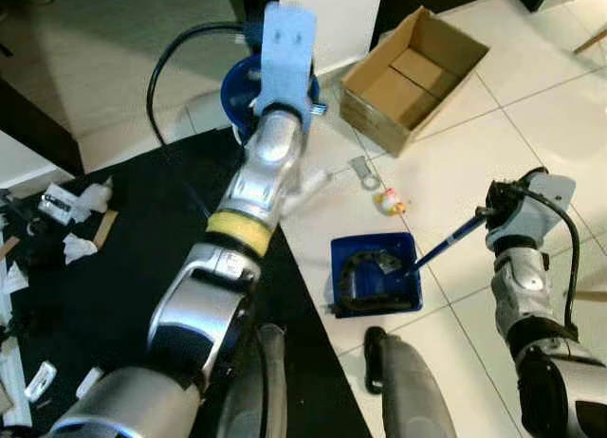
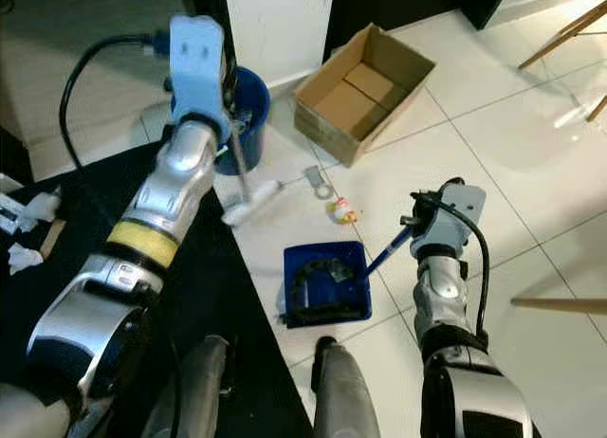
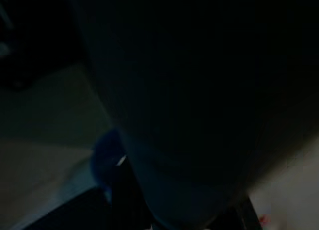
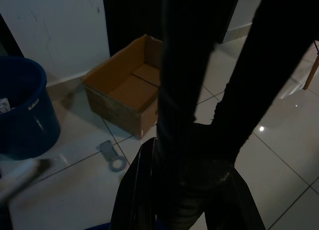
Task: Sweep floor
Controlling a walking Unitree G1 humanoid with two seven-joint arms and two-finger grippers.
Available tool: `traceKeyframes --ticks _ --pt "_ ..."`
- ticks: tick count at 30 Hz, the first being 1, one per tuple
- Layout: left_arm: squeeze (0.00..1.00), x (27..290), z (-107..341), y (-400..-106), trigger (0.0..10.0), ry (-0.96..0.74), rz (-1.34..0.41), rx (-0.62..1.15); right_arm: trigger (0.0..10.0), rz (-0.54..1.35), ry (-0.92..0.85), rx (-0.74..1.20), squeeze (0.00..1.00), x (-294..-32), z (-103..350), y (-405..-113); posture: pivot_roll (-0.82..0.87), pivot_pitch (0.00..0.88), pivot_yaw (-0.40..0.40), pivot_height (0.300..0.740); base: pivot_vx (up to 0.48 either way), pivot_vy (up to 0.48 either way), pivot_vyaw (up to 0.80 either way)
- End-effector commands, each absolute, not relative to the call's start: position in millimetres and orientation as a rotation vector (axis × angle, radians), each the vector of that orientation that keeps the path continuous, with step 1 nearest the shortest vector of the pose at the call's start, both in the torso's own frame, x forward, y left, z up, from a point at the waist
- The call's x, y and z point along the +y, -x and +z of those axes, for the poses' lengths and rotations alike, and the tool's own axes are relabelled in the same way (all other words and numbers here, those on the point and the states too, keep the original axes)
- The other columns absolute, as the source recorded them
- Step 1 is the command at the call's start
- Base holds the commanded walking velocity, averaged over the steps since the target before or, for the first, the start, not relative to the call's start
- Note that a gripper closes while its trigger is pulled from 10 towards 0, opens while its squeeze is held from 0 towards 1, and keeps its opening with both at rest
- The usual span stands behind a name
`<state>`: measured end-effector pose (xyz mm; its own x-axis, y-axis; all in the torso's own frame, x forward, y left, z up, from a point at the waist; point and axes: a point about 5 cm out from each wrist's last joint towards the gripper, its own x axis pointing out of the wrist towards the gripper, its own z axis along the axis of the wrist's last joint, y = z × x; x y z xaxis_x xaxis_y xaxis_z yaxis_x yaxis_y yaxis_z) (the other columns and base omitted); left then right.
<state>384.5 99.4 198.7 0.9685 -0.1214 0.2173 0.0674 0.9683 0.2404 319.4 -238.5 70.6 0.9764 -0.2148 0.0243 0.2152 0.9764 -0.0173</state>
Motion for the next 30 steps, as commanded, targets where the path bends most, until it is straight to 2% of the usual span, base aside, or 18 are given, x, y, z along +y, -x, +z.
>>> traceKeyframes --ticks 1,8,9,10,11,16,21,24,30 --pt "0.00 118.2 176.4 -376.8 10.0 -0.276 -0.095 -0.223 3.5 -0.214 0.016 0.100 0.00 -238.4 42.8 -302.2 0.09 0.260 -0.013 0.740 0.000 0.000 0.00" --pt "0.00 152.3 152.4 -363.4 10.0 -0.235 -0.152 -0.229 4.1 -0.233 -0.003 0.094 0.00 -240.0 43.4 -302.0 0.08 0.247 -0.019 0.740 0.000 0.000 0.00" --pt "0.00 156.7 147.1 -360.4 10.0 -0.247 -0.181 -0.225 6.0 -0.239 -0.006 0.095 0.00 -240.4 43.3 -301.9 0.08 0.247 -0.019 0.740 0.000 0.000 0.00" --pt "0.00 159.5 143.8 -358.4 10.0 -0.256 -0.199 -0.222 6.0 -0.242 -0.008 0.095 0.00 -240.7 43.2 -301.8 0.08 0.247 -0.019 0.740 0.000 0.000 0.00" --pt "0.00 163.9 140.3 -356.8 10.0 -0.256 -0.199 -0.214 10.0 -0.243 -0.007 0.096 0.00 -241.1 43.1 -301.8 0.07 0.240 -0.018 0.740 0.000 0.000 0.00" --pt "0.00 167.5 127.5 -348.0 10.0 -0.267 -0.264 -0.207 10.0 -0.243 -0.006 0.098 0.00 -242.6 42.7 -300.9 0.08 0.248 -0.023 0.740 0.000 0.000 0.00" --pt "0.00 146.3 117.2 -339.7 10.0 -0.272 -0.403 -0.217 10.0 -0.243 -0.006 0.104 0.00 -241.7 41.2 -300.0 0.08 0.256 -0.024 0.740 0.000 0.000 0.00" --pt "0.00 121.0 109.6 -337.6 10.0 -0.251 -0.483 -0.204 10.0 -0.239 -0.009 0.104 0.00 -238.4 40.7 -300.6 0.08 0.263 -0.011 0.740 0.000 0.000 0.00" --pt "0.00 101.4 110.4 -336.9 10.0 -0.180 -0.509 -0.207 10.0 -0.240 -0.011 0.107 0.00 -237.7 39.9 -300.1 0.08 0.260 -0.004 0.740 0.000 0.000 0.00"
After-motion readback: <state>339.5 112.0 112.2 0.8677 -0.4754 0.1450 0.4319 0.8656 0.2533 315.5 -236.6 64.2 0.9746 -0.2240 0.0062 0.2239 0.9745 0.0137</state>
